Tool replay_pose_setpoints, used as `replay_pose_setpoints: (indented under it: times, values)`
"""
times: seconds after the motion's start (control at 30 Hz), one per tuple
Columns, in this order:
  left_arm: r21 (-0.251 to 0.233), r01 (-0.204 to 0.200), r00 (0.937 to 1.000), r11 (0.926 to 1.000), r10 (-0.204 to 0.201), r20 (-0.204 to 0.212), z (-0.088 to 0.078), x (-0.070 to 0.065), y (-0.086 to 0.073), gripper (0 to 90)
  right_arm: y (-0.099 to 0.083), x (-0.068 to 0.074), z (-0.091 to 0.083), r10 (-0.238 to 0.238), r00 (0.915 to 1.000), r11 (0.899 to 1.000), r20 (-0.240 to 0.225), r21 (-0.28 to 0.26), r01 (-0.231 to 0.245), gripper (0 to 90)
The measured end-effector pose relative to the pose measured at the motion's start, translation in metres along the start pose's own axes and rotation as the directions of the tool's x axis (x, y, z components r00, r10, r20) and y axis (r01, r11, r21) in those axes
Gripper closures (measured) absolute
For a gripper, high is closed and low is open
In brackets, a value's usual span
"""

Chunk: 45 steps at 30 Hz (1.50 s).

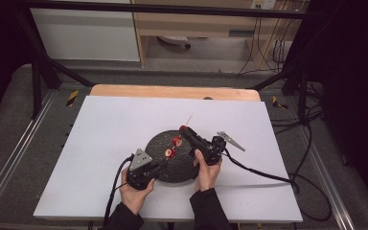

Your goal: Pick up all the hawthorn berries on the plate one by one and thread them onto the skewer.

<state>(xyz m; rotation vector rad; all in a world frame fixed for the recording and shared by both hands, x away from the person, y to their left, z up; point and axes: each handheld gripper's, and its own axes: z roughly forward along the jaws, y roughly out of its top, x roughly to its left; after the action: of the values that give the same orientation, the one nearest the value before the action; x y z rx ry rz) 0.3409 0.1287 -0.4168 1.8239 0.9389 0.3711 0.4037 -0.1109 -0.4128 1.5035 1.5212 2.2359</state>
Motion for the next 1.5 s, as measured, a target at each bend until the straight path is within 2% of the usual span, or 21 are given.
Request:
replay_pose_setpoints:
  times: [0.13,0.23,0.33,0.43,0.5,0.53,0.7,0.77,0.83,0.9,1.0,1.2,1.23,1.27,1.3,1.4,1.47,1.5]
  values:
    - [0.004,0.0,1.0,1.0,0.0,0.001,-0.003,0.004,-0.001,88.1,0.008,0.001,-0.004,-0.055,0.9984,0.997,0.013,0.048,0.054,50.3]
    - [0.009,0.0,1.0,1.0,0.0,-0.004,-0.006,0.007,-0.002,88.2,0.015,0.002,-0.008,-0.114,0.9934,0.989,0.017,0.093,0.112,42.2]
    - [0.018,-0.002,1.0,0.9998,0.002,-0.005,-0.008,0.011,-0.003,88.2,0.021,0.002,-0.012,-0.174,0.9845,0.972,0.02,0.163,0.169,31.4]
    - [0.027,-0.005,0.9999,0.9996,0.005,-0.009,-0.01,0.014,-0.004,88.1,0.024,-0.002,-0.017,-0.226,0.974,0.947,0.02,0.239,0.214,20.7]
    - [0.034,-0.012,0.9999,0.9993,0.012,-0.01,-0.012,0.015,-0.004,88.1,0.025,-0.006,-0.022,-0.259,0.9656,0.927,0.028,0.287,0.24,15.2]
    - [0.039,-0.013,0.9999,0.9992,0.013,-0.011,-0.013,0.016,-0.005,88.1,0.025,-0.008,-0.024,-0.28,0.9595,0.914,0.034,0.314,0.255,12.5]
    - [0.056,-0.022,0.9996,0.9982,0.023,-0.016,-0.018,0.021,-0.005,88.1,0.024,-0.022,-0.036,-0.36,0.9321,0.845,0.041,0.438,0.307,4.1]
    - [0.064,-0.024,0.9995,0.9976,0.025,-0.018,-0.02,0.023,-0.005,88.1,0.024,-0.027,-0.041,-0.397,0.9169,0.809,0.042,0.488,0.328,2.6]
    - [0.071,-0.028,0.9994,0.9971,0.029,-0.019,-0.022,0.025,-0.005,88.1,0.024,-0.031,-0.047,-0.428,0.9029,0.777,0.036,0.524,0.348,1.1]
    - [0.081,-0.032,0.9993,0.9962,0.034,-0.018,-0.024,0.027,-0.005,88.1,0.024,-0.035,-0.054,-0.451,0.8918,0.753,0.029,0.549,0.363,0.6]
    - [0.099,-0.044,0.9988,0.994,0.046,-0.016,-0.025,0.029,-0.004,88.1,0.023,-0.043,-0.065,-0.474,0.8803,0.724,0.02,0.579,0.377,0.5]
    - [0.13,-0.067,0.9975,0.9892,0.07,-0.012,-0.024,0.03,0.003,88.1,0.018,-0.057,-0.087,-0.51,0.8604,0.673,0.006,0.626,0.394,0.5]
    - [0.136,-0.071,0.9972,0.9882,0.073,-0.012,-0.024,0.03,0.005,88.1,0.018,-0.059,-0.09,-0.511,0.8593,0.666,-0.001,0.632,0.397,0.5]
    - [0.143,-0.077,0.9968,0.9867,0.08,-0.011,-0.023,0.03,0.006,88.1,0.017,-0.06,-0.094,-0.512,0.859,0.665,-0.008,0.629,0.402,0.5]
    - [0.149,-0.083,0.9963,0.9853,0.086,-0.011,-0.022,0.03,0.008,88.1,0.017,-0.062,-0.097,-0.516,0.8565,0.659,-0.02,0.629,0.412,0.5]
    - [0.171,-0.103,0.9944,0.9799,0.105,-0.008,-0.018,0.03,0.012,88.1,0.017,-0.065,-0.106,-0.516,0.8558,0.657,-0.031,0.627,0.419,0.5]
    - [0.182,-0.108,0.9937,0.9774,0.112,-0.01,-0.016,0.03,0.014,88.1,0.017,-0.067,-0.11,-0.517,0.8556,0.657,-0.022,0.63,0.414,0.6]
    - [0.187,-0.111,0.9933,0.9761,0.115,-0.009,-0.015,0.03,0.015,88.1,0.017,-0.068,-0.112,-0.519,0.8544,0.654,-0.018,0.635,0.411,0.6]
